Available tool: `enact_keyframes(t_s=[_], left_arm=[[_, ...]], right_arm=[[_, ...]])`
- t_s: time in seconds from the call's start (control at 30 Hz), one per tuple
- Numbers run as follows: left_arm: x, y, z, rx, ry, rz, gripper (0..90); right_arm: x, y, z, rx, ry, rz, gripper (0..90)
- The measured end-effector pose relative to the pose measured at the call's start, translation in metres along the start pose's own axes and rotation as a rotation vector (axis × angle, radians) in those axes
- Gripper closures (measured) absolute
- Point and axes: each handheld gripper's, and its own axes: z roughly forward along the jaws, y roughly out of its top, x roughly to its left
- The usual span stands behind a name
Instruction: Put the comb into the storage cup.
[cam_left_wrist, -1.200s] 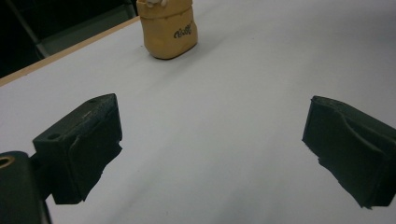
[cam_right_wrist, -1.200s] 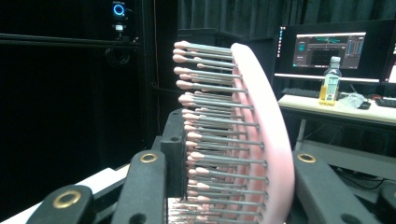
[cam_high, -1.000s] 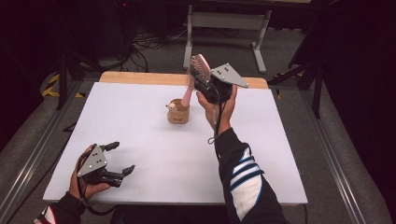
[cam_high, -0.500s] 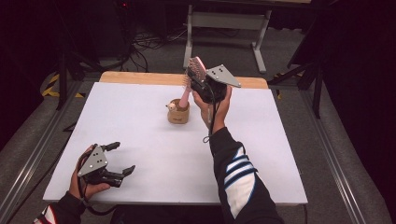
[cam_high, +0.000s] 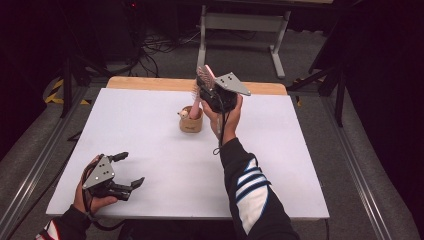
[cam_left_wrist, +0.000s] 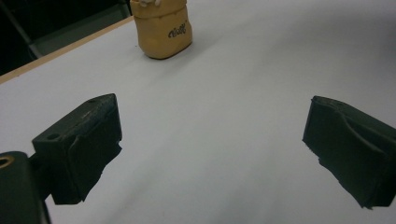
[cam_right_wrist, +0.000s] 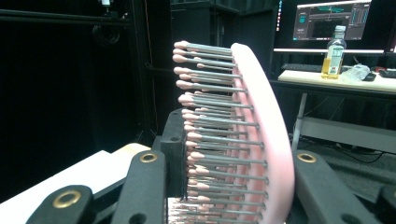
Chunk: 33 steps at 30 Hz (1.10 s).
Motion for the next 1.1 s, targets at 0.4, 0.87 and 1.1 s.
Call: enact_keyframes(t_s=[0.4, 0.87, 1.1], left_arm=[[-0.001, 0.0, 0.002, 0.005, -0.003, 0.0, 5.5], [-0.002, 0.001, 0.002, 0.007, -0.007, 0.014, 5.6], [-0.002, 0.0, 0.001, 0.004, -0.012, 0.013, 5.4]], right_arm=[[0.005, -0.014, 0.005, 0.029, -0.005, 0.013, 63.5], [0.007, -0.033, 0.003, 0.037, -0.009, 0.041, 63.5], [0.005, -0.044, 0.003, 0.036, -0.014, 0.072, 63.4]])
